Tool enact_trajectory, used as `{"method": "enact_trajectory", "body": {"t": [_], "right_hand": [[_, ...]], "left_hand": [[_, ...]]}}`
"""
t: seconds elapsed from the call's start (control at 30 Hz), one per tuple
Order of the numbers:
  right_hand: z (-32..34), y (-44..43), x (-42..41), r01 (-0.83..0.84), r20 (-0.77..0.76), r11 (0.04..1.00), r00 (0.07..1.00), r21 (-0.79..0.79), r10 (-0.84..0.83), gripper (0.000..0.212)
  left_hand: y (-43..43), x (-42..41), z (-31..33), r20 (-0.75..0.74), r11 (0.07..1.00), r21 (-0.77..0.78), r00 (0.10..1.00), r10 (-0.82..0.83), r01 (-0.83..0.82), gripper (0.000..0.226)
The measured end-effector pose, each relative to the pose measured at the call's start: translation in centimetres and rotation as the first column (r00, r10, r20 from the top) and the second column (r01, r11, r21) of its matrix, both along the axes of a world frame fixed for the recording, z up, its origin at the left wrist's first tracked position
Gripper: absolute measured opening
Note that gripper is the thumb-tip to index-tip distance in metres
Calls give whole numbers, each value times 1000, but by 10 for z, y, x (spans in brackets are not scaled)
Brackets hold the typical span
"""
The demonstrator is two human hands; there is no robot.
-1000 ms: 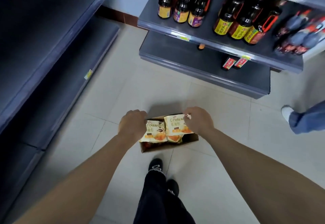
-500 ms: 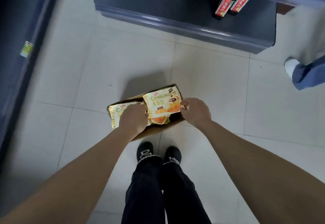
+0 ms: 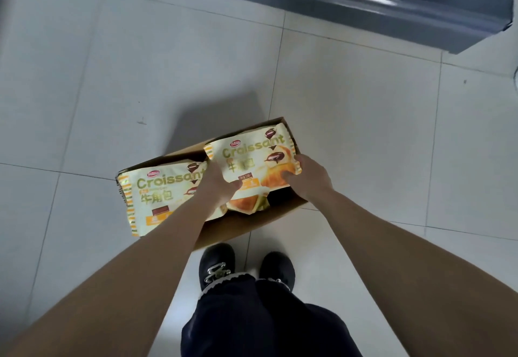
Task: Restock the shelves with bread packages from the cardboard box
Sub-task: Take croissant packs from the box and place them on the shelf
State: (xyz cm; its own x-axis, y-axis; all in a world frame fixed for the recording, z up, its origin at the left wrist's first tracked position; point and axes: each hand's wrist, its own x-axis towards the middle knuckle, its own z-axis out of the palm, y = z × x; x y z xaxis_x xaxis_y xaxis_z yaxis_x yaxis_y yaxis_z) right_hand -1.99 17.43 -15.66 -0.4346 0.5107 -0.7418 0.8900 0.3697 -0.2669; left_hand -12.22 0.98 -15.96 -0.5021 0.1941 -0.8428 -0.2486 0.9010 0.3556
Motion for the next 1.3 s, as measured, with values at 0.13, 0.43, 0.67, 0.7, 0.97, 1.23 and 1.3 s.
{"method": "enact_trajectory", "body": {"t": [0.13, 0.43, 0.67, 0.7, 0.97, 1.23, 1.3], "right_hand": [[-24, 0, -3, 95, -41, 993, 994, -64, -98, 61], [22, -4, -16, 169, -92, 980, 980, -105, -179, 49], [130, -16, -41, 115, -218, 989, 967, -90, -132, 39], [148, -18, -46, 116, -245, 989, 960, -97, -137, 35], [279, -35, -81, 41, -402, 984, 909, -171, -108, 15], [395, -71, -113, -101, -526, 968, 850, -228, -35, 19], [423, -85, -123, -148, -557, 959, 831, -242, -12, 30]], "left_hand": [[8, -7, -30, 141, 945, 25, 937, 318, -325, 80], [-6, -17, 27, -5, 925, 88, 928, 372, -370, 42], [-31, -32, 140, -64, 887, 157, 892, 448, -434, 41], [-34, -33, 158, -61, 873, 161, 878, 475, -461, 39], [-63, -46, 291, -129, 786, 233, 783, 609, -573, 35], [-112, -52, 409, -200, 665, 356, 642, 740, -656, 38], [-128, -51, 436, -228, 637, 396, 601, 766, -661, 35]]}}
